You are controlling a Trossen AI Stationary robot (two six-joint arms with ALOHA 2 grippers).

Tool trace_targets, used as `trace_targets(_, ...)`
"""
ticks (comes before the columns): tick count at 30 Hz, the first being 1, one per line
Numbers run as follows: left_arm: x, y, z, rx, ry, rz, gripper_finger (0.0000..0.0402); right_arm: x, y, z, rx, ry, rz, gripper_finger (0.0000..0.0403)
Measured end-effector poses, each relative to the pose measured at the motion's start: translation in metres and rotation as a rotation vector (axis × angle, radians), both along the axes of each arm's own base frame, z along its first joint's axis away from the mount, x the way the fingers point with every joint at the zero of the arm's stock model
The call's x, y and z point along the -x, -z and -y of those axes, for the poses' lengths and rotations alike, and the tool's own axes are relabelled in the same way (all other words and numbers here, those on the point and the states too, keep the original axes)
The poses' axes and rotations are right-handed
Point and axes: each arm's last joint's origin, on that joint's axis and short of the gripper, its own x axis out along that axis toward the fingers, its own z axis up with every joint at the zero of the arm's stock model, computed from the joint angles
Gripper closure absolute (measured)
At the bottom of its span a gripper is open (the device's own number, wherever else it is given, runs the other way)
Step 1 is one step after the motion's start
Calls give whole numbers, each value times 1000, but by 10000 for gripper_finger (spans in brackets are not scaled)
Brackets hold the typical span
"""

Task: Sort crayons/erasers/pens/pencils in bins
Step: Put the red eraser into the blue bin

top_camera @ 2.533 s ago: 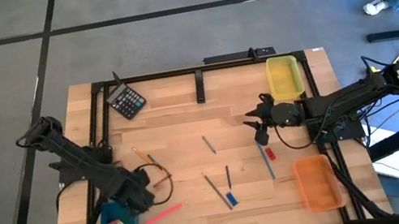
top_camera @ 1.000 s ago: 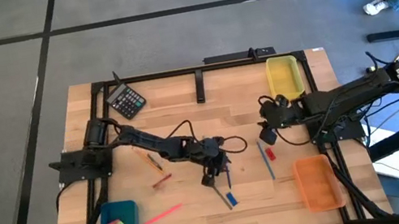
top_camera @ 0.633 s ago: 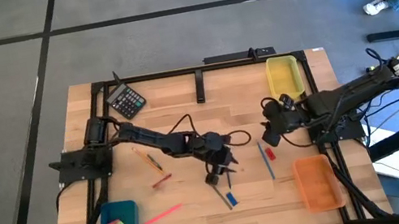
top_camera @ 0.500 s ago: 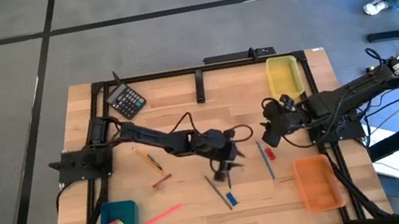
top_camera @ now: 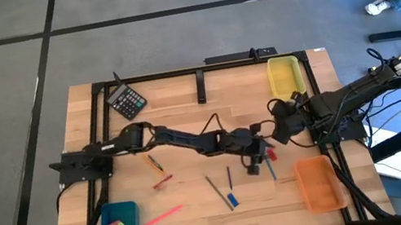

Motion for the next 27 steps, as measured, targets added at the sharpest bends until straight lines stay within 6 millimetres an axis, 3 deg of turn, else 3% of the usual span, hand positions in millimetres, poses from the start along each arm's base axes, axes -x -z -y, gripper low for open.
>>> trace_targets(9,-12,27,-17,146,-84,-44,264,10,1,2,12,57,-76,246)
trace_targets(17,-9,31,-1,-15,149,-65,264,10,1,3,32,45,-80,246)
trace_targets(24,-10,31,-11,13,-44,-77,264,10,1,3,34,36,-82,246)
trace_targets(27,-11,29,-14,29,-14,-54,264,9,1,2,29,22,-81,246)
